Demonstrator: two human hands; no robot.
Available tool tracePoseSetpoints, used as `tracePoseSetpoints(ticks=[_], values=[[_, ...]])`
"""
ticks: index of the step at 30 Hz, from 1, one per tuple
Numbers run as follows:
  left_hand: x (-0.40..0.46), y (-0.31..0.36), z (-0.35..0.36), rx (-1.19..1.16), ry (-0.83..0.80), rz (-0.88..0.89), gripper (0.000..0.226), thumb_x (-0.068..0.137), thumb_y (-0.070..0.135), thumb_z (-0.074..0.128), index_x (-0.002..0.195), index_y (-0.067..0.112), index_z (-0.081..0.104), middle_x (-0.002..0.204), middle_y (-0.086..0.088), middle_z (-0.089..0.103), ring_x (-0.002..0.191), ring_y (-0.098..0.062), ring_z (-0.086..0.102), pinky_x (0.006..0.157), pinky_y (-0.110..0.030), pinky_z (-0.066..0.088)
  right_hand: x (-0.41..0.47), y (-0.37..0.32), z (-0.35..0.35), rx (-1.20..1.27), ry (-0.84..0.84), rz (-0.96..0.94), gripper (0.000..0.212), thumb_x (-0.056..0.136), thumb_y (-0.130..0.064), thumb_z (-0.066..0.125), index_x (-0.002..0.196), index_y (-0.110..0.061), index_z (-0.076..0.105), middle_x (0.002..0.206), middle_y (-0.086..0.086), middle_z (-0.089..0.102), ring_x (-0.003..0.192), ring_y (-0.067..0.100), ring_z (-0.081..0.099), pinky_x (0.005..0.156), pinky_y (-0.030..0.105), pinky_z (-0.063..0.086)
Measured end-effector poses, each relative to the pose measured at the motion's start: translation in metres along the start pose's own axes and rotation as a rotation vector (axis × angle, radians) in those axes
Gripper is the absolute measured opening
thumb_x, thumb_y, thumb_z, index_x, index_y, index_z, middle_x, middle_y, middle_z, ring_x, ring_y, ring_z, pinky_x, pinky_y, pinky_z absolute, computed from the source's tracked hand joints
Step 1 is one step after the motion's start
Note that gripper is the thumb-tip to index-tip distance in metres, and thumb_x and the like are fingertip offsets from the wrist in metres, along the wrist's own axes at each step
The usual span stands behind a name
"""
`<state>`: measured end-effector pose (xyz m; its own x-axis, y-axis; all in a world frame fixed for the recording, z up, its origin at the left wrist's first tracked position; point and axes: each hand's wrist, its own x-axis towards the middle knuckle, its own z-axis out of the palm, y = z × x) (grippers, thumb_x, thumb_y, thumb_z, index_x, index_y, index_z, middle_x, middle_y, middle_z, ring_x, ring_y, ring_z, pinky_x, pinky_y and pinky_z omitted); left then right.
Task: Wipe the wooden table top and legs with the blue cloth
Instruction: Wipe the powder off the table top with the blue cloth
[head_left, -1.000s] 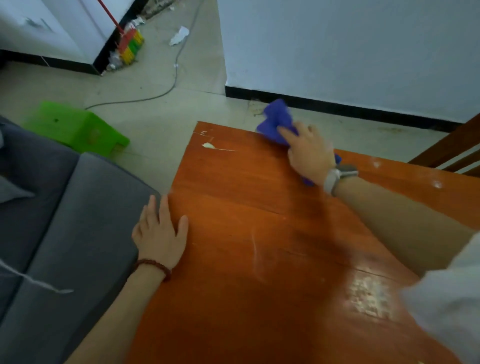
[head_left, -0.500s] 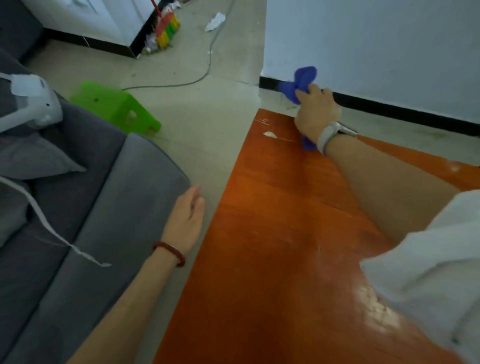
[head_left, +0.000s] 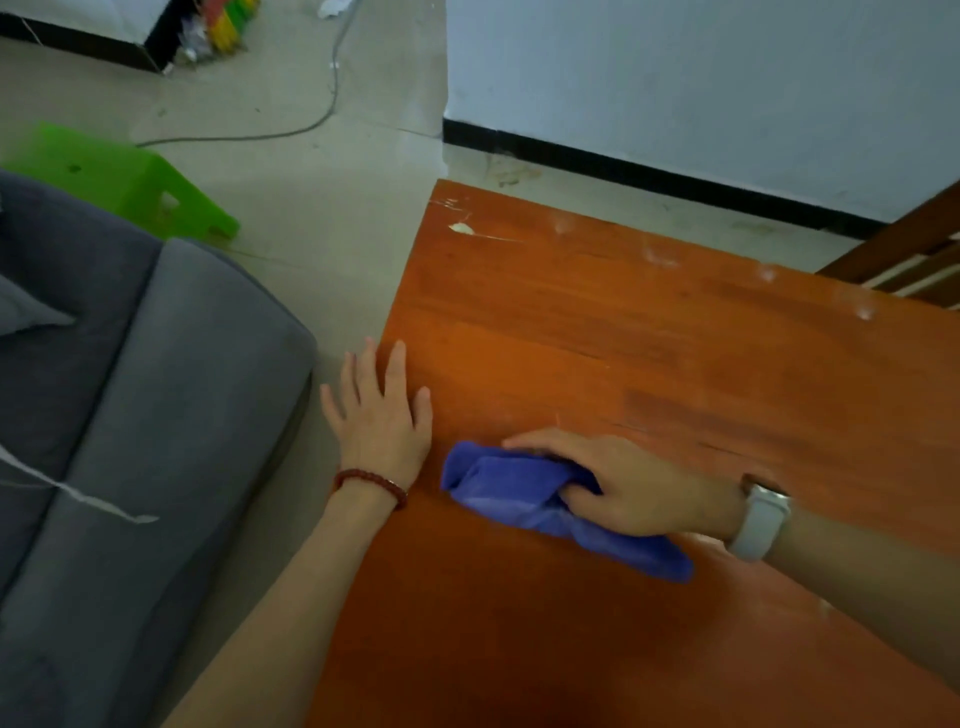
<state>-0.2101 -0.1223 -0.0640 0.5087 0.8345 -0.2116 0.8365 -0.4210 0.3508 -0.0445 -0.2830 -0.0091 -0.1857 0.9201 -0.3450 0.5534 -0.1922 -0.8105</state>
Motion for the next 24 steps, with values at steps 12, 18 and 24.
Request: tracePoseSetpoints(ticks=[12, 18, 24], values=[[-0.005, 0.012, 0.019, 0.142, 0.040, 0.010, 0.062, 0.085, 0.047, 0.020, 0.142, 0.024, 0.023, 0.154, -0.008, 0.011, 0.142, -0.027, 0.006, 0.110, -0.057, 0.001, 0.041, 0.073, -0.160, -0.129, 1.336, 0.614, 0.038, 0.094, -0.020, 0.043, 0.130, -0.006, 0.044, 0.133, 0.016, 0.043, 0.117, 0.029, 0.048, 0.094, 0.027, 0.032], [-0.002, 0.016, 0.018, 0.085, 0.032, -0.050, 0.065, 0.081, 0.050, 0.021, 0.141, 0.025, 0.026, 0.154, -0.005, 0.012, 0.143, -0.024, 0.005, 0.112, -0.054, 0.007, 0.026, 0.031, -0.082, 0.008, 0.210, 0.007, 0.024, 0.086, -0.012, 0.061, 0.110, -0.008, 0.063, 0.103, -0.003, 0.058, 0.091, 0.005, 0.054, 0.083, 0.011, 0.040], [-0.004, 0.019, 0.021, 0.166, 0.066, -0.054, 0.070, 0.080, 0.053, 0.009, 0.140, 0.023, 0.029, 0.153, -0.008, 0.018, 0.142, -0.028, 0.011, 0.110, -0.054, 0.013, 0.060, 0.080, -0.127, -0.384, 0.594, 0.299, 0.027, 0.090, -0.020, 0.050, 0.113, -0.012, 0.062, 0.116, 0.014, 0.059, 0.107, 0.030, 0.055, 0.088, 0.032, 0.039]])
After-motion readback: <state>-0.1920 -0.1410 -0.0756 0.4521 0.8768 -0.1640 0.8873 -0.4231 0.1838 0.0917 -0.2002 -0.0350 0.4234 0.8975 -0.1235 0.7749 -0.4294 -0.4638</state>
